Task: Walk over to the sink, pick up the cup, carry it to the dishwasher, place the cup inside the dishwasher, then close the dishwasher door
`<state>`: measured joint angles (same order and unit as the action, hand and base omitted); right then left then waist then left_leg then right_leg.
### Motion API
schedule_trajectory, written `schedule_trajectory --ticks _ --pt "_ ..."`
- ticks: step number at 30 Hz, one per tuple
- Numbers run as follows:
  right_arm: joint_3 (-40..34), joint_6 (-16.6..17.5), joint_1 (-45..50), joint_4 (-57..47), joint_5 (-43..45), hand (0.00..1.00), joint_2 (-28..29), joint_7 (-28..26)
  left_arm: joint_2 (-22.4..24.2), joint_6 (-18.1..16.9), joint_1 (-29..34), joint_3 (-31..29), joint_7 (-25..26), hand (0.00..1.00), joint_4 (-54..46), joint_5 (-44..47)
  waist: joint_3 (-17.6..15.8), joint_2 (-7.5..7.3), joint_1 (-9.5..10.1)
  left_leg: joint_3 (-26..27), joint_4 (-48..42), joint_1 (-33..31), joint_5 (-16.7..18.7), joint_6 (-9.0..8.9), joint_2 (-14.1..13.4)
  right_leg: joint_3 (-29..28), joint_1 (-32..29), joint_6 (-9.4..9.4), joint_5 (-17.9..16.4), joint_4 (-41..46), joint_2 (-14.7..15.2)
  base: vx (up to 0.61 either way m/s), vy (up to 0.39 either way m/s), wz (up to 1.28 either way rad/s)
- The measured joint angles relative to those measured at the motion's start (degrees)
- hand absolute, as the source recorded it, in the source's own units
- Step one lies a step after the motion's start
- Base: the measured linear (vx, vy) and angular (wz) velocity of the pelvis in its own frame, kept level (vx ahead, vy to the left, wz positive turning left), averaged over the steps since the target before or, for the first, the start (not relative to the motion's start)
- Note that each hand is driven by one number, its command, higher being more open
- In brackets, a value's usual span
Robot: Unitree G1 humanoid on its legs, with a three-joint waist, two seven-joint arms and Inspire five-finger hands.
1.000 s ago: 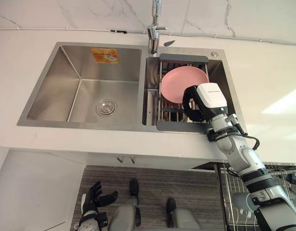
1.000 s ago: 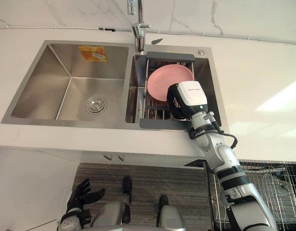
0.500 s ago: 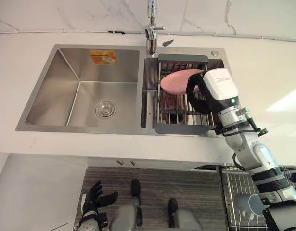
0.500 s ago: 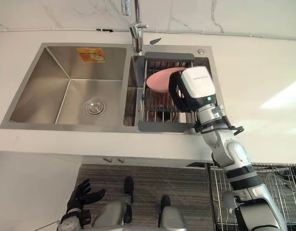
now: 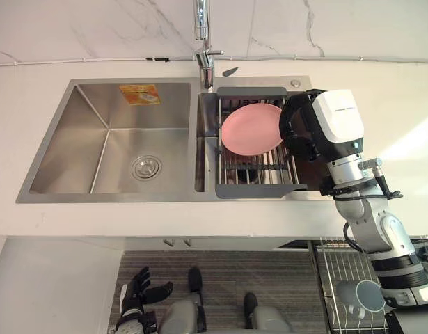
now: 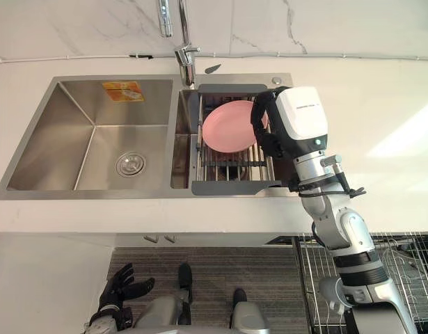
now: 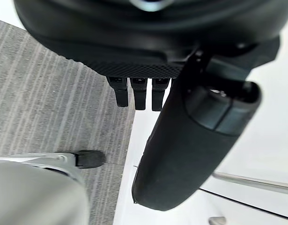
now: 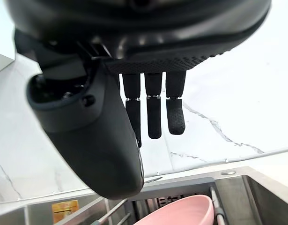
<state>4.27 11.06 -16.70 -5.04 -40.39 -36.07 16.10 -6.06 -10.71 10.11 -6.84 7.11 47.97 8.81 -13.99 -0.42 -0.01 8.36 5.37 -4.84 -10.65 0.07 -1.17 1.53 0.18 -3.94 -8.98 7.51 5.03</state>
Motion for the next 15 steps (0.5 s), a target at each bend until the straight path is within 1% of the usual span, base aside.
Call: schedule_trajectory --ticks 7,10,13,14,15 --pt "-0.2 0.45 2.26 -0.06 1.01 0.3 0.04 -0.02 -0.33 0.2 0.14 1.47 -0.08 0.9 0.23 -1.1 2.72 -0.06 -0.18 0.04 0.01 0.32 0.0 0.01 -0.03 -0.03 0.57 0.03 0.18 -0.58 -0.04 0.0 0.0 0.0" --pt "-1.62 0.69 4.22 -0.53 2.36 0.3 0.32 -0.03 -0.21 0.21 0.14 1.82 -0.38 0.9 0.45 -1.6 3.79 -0.11 -0.21 0.04 0.02 0.38 0.01 0.0 -0.06 -0.04 0.62 0.03 0.19 -0.57 -0.06 0.0 0.0 0.0" --pt "-3.2 0.71 5.93 -0.94 3.28 0.3 1.09 -0.02 -0.23 0.26 0.11 1.75 -0.5 0.9 1.84 -1.73 4.61 -0.16 -0.66 0.05 0.02 0.53 0.0 0.0 -0.06 -0.06 0.76 0.05 0.23 -0.57 -0.06 0.0 0.0 0.0" --pt "-4.03 0.8 6.43 -1.11 3.3 0.9 1.75 -0.02 -0.29 0.26 0.2 1.74 -0.49 0.9 1.87 -1.8 4.64 -0.17 -0.8 0.05 0.02 0.66 0.0 0.0 -0.09 -0.11 0.84 0.06 0.28 -0.57 -0.08 -0.01 -0.003 -0.03" --pt "-4.55 0.79 6.73 -1.11 3.91 0.9 2.3 -0.02 -0.29 0.26 0.24 1.75 -0.5 0.9 1.89 -1.82 4.64 -0.18 -0.93 0.1 0.02 0.85 0.0 0.0 -0.1 -0.23 0.96 0.06 0.32 -0.57 -0.09 -0.01 -0.002 -0.05"
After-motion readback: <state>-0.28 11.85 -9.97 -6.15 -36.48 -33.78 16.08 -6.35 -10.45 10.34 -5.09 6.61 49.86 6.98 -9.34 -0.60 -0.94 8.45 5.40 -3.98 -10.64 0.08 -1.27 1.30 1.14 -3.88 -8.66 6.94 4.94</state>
